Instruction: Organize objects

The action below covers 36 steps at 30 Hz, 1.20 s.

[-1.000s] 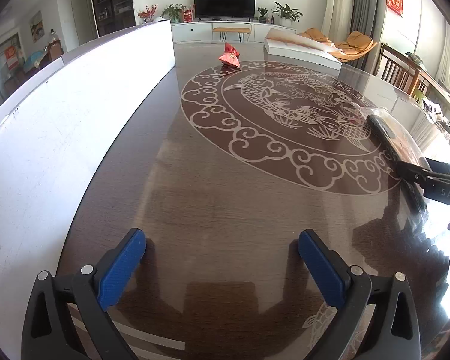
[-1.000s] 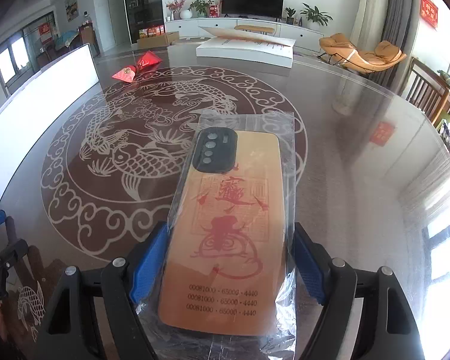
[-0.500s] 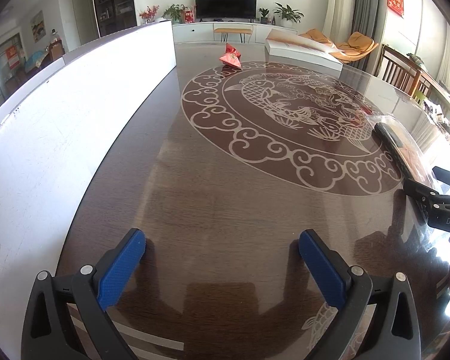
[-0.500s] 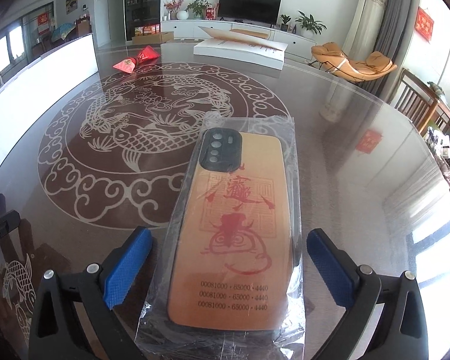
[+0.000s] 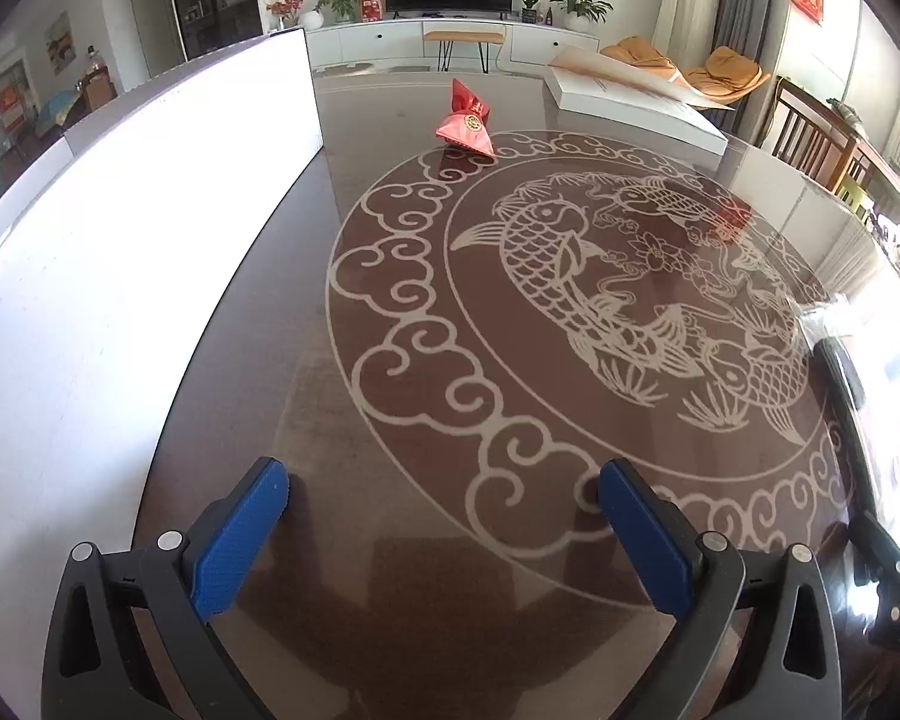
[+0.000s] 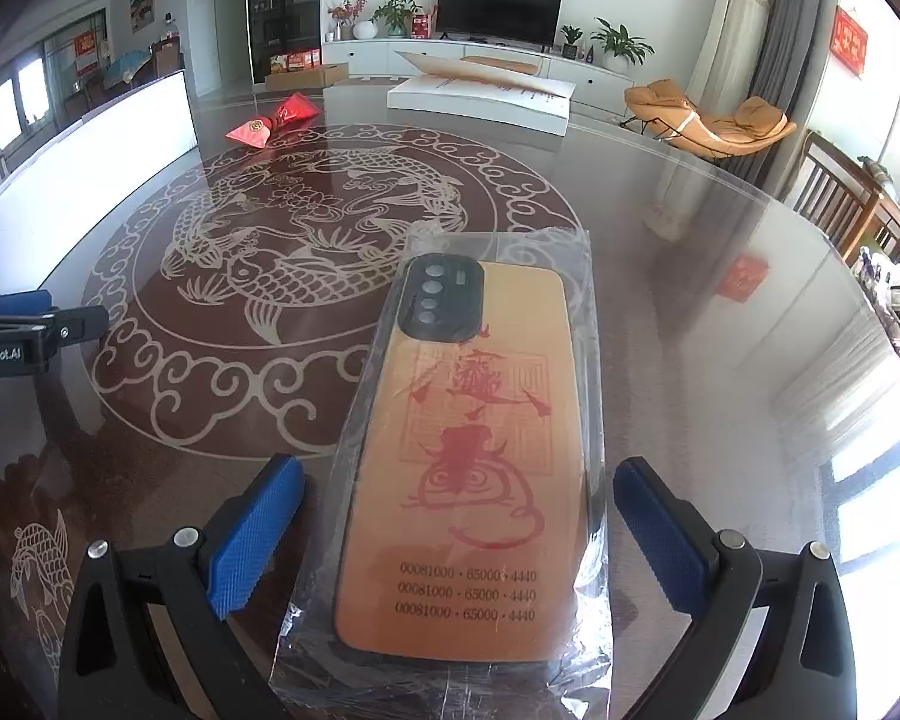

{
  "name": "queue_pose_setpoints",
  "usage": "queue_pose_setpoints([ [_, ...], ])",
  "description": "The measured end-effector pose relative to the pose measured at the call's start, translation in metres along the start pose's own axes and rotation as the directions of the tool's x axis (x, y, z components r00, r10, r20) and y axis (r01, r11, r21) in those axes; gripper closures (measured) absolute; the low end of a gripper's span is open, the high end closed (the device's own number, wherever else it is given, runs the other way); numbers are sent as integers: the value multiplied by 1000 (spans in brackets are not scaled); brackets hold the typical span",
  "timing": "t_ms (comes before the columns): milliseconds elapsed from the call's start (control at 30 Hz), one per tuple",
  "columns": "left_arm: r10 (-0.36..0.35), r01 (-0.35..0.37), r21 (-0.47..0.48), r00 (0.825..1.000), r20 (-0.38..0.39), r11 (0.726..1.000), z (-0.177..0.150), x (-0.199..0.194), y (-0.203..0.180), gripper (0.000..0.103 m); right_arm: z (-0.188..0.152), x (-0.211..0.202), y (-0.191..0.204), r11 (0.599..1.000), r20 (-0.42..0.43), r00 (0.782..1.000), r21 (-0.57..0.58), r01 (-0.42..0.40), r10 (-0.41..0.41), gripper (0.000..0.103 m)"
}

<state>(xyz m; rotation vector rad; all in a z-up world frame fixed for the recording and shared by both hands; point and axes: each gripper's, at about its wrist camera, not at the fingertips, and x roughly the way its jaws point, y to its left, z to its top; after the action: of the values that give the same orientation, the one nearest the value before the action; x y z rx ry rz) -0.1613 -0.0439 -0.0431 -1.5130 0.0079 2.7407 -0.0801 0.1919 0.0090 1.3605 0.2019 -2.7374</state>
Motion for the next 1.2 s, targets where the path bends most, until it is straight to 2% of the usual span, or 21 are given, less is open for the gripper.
queue_pose_setpoints([
  [300,-10,9,17,999,31,1000,112,71,-16,0,0,3,-4,999,-10,1000,19,-28,28,0],
  [500,-21,21,45,1000,-7,999,188,117,-32,1,1,2,-2,1000,-9,1000,16,-24,24,0],
  [567,-32,30,59,999,33,998,203,121,-35,29,0,2,-2,1000,-7,1000,12,-20,20,0],
  [633,-46,42,82,998,47,996,210,121,-38,81,0,2,-2,1000,-7,1000,13,-21,21,0],
  [667,-53,49,97,998,44,994,209,119,-39,80,0,2,-3,1000,-8,1000,14,-23,23,0],
  [733,-61,54,111,997,52,992,196,109,-39,80,1,2,-3,1000,-9,1000,16,-26,26,0],
  [800,-82,77,98,995,54,992,169,92,-36,80,1,2,-3,1000,-10,1000,17,-27,27,0],
  [900,-83,77,91,995,60,993,103,50,-34,81,1,3,-4,999,-11,1000,19,-29,29,0],
  [1067,-93,92,12,994,64,996,-5,-17,-28,80,1,3,-4,999,-12,999,22,-32,32,0],
  [1167,-103,106,-31,991,83,994,-46,-41,-26,75,1,4,-4,999,-11,1000,20,-29,29,0],
  [1200,-110,113,-28,990,91,993,-52,-45,-27,61,1,4,-4,999,-10,1000,19,-27,27,0],
])
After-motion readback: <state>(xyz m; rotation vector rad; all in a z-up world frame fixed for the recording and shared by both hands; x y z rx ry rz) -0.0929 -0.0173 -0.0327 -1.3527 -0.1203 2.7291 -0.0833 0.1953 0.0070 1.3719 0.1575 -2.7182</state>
